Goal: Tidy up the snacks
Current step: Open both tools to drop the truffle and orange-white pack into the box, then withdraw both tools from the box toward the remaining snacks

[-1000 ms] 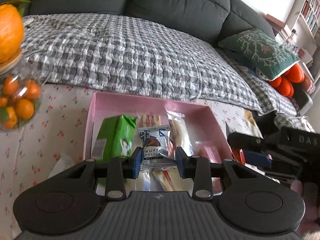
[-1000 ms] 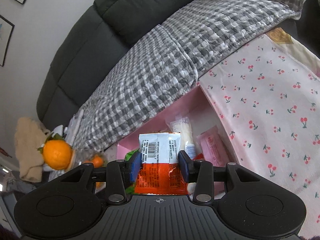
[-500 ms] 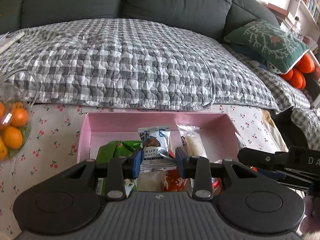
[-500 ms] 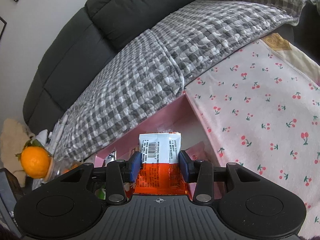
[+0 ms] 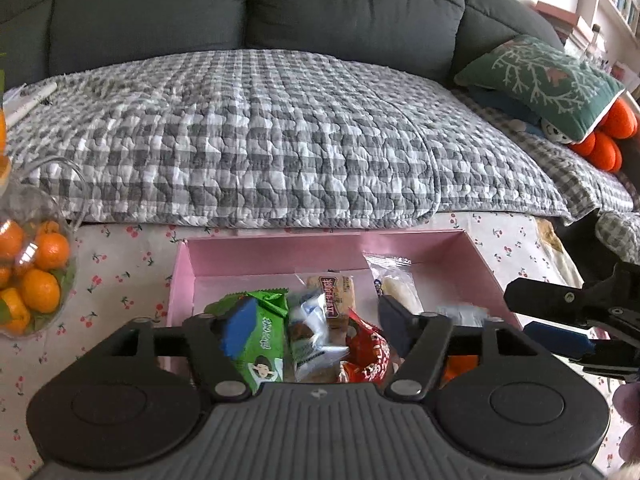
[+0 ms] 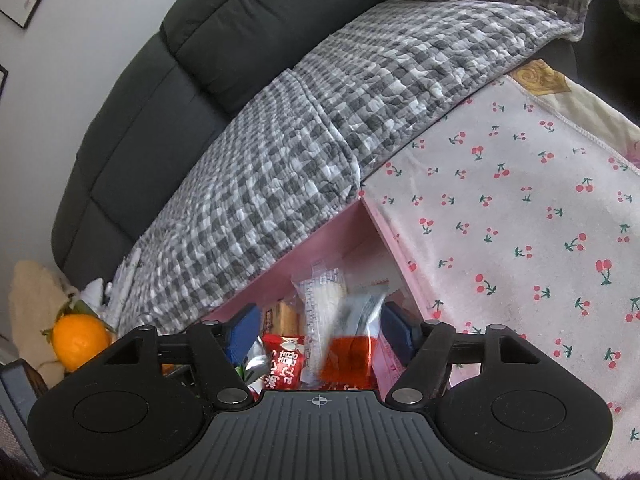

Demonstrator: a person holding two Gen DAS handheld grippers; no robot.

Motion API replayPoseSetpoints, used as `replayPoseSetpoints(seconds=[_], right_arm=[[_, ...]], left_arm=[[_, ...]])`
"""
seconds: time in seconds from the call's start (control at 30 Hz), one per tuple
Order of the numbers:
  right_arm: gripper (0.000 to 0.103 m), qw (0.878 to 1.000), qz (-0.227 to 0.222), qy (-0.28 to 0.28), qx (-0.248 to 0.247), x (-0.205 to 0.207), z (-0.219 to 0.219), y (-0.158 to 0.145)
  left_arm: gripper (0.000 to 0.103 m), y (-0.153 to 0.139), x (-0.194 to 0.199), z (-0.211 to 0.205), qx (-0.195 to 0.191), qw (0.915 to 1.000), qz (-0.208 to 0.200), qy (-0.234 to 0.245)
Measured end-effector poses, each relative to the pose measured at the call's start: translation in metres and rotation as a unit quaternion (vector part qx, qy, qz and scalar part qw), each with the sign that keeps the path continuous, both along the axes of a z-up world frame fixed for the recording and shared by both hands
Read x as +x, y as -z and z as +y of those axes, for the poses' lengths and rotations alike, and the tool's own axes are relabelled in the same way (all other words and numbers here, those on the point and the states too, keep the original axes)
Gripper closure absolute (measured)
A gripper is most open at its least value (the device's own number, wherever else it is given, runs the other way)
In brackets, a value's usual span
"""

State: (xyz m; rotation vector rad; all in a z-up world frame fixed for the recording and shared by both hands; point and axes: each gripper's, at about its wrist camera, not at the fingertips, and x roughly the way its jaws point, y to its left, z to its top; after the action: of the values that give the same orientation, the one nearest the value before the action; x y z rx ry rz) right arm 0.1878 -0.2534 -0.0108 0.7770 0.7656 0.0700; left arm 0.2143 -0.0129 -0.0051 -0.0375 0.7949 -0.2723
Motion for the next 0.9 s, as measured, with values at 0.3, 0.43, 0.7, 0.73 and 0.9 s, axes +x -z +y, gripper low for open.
replayPoseSetpoints(seconds=[0.3,0.43,0.7,0.73,0.9], right_arm=[[0.026,1.0,-0.002,-0.004,-0.011,-0.008,-0.001,-0.007],[0.025,1.0,-0.002,-0.012,-0.021,-0.013,0.0,-0.011],[0.023,0.999,-0.001,-0.026,-0.042,-0.028,0.0,-0.024],[0.023,0.999,-0.001,-0.029,-0.046,-0.03,0.0,-0.025],[0.023,0.997,0.004,-0.044,-0.066,-0.042,0.003,-0.034]], left_arm=[[0.017,-0.003,-0.008,0.005,0.002,1.0,0.002,-0.006],[0.011,-0.007,-0.015,0.009,0.002,1.0,0.002,-0.007],[0.004,-0.016,-0.032,0.013,0.003,1.0,0.0,-0.002],[0.004,-0.017,-0.036,0.014,0.003,1.0,-0.001,-0.001],[0.001,-0.021,-0.053,0.016,0.003,1.0,0.001,-0.002]])
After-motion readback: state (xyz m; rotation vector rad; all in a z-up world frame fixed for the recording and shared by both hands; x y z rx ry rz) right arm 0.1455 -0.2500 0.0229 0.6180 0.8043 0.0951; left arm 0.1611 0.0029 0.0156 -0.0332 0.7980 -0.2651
